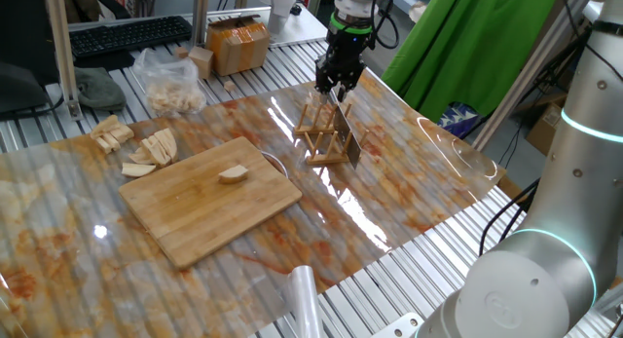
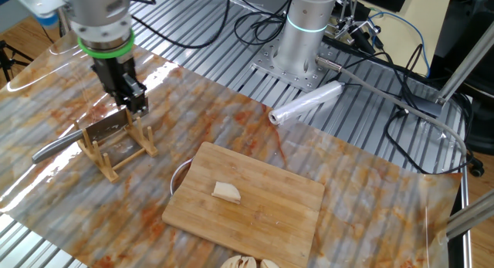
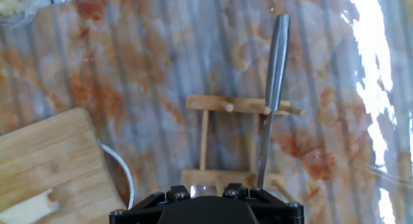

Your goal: Slice the lotus root

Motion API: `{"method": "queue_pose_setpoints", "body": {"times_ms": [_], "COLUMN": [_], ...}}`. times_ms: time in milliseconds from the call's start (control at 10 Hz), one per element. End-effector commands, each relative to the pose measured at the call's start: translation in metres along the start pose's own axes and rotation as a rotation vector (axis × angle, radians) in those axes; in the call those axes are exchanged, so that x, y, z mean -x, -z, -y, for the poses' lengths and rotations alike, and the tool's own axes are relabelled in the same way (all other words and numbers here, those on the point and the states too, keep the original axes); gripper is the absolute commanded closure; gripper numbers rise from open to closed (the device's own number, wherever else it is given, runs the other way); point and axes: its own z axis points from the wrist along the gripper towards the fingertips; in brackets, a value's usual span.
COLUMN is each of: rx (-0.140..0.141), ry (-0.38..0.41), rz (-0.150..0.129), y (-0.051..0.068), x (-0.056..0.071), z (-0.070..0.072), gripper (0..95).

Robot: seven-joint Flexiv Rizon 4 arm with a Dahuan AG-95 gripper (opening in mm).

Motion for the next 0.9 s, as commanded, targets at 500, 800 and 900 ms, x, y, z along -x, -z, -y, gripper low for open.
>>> {"method": "queue_pose_setpoints", "body": {"times_ms": [500, 800, 900], "rx": [0.012, 0.012, 0.013], "ry": [0.022, 0.023, 0.016], "rz": [-0.011, -0.012, -0.009], "y": [-0.0034, -0.0034, -0.0034], "x": [0.0068, 0.0068, 0.0068], "z": [0.0083, 0.0083, 0.0083], "gripper": [76.0, 76.0, 76.0]}}
